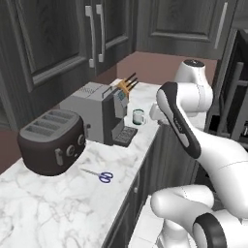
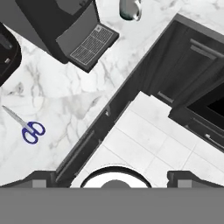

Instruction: Pick the mug from the counter and place it inside the microwave. Then close the microwave.

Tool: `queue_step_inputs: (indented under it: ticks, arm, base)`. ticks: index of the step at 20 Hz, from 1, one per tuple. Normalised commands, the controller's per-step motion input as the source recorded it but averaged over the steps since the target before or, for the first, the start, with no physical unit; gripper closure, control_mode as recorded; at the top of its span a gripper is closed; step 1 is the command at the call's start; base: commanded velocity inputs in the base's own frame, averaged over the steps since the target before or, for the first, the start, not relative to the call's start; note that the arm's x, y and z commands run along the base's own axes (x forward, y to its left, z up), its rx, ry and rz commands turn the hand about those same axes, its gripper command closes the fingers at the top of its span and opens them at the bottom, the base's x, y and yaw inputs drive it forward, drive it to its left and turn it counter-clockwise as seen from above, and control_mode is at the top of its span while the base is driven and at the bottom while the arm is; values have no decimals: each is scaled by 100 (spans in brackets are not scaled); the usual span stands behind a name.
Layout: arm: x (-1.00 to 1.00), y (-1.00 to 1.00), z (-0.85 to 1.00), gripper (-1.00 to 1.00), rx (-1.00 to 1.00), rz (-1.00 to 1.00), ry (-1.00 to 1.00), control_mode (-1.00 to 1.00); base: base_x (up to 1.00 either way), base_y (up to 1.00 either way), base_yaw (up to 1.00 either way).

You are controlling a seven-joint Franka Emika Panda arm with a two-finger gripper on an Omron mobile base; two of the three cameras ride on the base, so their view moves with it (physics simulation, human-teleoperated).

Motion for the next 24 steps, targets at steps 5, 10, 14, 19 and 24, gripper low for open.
queue_step_inputs:
  ticks: [5, 10, 14, 19, 24]
  arm:
    - [0, 0, 0, -100, 0, 0, 0, 100]
    - [0, 0, 0, -100, 0, 0, 0, 100]
    - [0, 0, 0, -100, 0, 0, 0, 100]
    - [0, 0, 0, -100, 0, 0, 0, -100]
    - [36, -6, 0, -100, 0, 1, 2, -100]
  base:
    - [60, 12, 0]
    - [44, 0, 0]
    - [11, 0, -1]
    - [0, 0, 0]
    - [0, 0, 0]
